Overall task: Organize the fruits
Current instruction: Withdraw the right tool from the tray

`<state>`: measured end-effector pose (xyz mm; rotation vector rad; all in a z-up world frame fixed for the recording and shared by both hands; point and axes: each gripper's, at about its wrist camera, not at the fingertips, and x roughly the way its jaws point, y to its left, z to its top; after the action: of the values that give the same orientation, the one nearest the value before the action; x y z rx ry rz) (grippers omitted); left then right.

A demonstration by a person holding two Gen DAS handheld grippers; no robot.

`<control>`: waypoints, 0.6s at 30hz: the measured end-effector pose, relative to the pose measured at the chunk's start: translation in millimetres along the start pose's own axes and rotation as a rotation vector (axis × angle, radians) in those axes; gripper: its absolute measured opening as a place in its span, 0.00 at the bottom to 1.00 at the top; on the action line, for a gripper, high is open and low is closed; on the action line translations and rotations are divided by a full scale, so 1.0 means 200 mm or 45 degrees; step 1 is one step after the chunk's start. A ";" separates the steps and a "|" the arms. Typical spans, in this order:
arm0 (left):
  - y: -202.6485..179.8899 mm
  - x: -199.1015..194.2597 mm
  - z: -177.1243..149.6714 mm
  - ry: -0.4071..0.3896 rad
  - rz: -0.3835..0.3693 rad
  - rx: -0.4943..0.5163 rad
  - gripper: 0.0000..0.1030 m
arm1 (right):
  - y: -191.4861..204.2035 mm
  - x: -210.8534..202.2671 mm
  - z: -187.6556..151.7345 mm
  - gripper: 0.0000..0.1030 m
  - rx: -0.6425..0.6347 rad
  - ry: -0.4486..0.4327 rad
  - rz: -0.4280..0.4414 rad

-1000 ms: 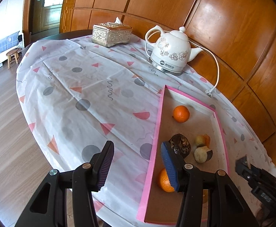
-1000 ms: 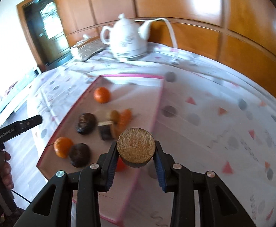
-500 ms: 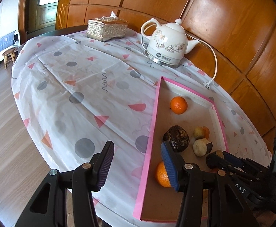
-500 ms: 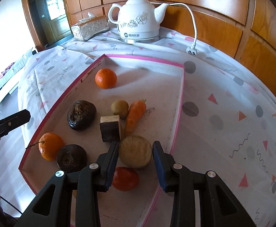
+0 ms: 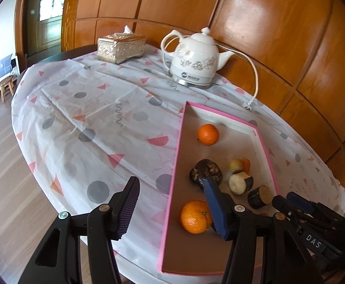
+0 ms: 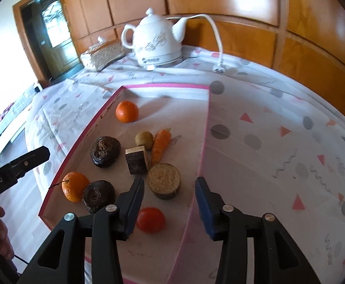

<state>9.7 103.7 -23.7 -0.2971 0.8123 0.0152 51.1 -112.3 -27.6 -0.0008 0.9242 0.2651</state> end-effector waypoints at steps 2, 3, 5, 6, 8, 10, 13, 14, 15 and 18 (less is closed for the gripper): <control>-0.02 -0.01 0.00 -0.009 -0.001 0.014 0.57 | -0.01 -0.04 -0.02 0.47 0.022 -0.029 -0.019; -0.02 -0.02 0.00 -0.014 -0.001 0.021 0.60 | -0.01 -0.07 -0.03 0.47 0.033 -0.041 -0.034; -0.04 -0.03 -0.01 -0.025 -0.004 0.030 0.63 | 0.00 -0.10 -0.05 0.47 0.043 -0.060 -0.058; -0.05 -0.04 -0.01 -0.030 -0.003 0.035 0.65 | 0.00 -0.11 -0.06 0.47 0.045 -0.070 -0.069; -0.06 -0.05 -0.01 -0.036 -0.005 0.043 0.67 | 0.01 -0.13 -0.08 0.48 0.049 -0.084 -0.091; -0.07 -0.06 -0.02 -0.041 -0.009 0.042 0.70 | 0.01 -0.15 -0.10 0.54 0.056 -0.091 -0.103; -0.09 -0.08 -0.02 -0.055 -0.002 0.057 0.74 | 0.01 -0.16 -0.12 0.59 0.062 -0.098 -0.118; -0.09 -0.08 -0.03 -0.058 -0.002 0.060 0.75 | 0.01 -0.16 -0.13 0.59 0.066 -0.096 -0.120; -0.10 -0.09 -0.03 -0.061 -0.001 0.061 0.77 | 0.01 -0.16 -0.14 0.59 0.068 -0.096 -0.123; -0.11 -0.11 -0.03 -0.072 -0.003 0.068 0.83 | 0.00 -0.17 -0.15 0.59 0.072 -0.101 -0.139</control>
<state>-7.0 83.3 -6.9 -0.2464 0.7548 0.0001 7.4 -122.9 -19.6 0.0115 0.8495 0.1367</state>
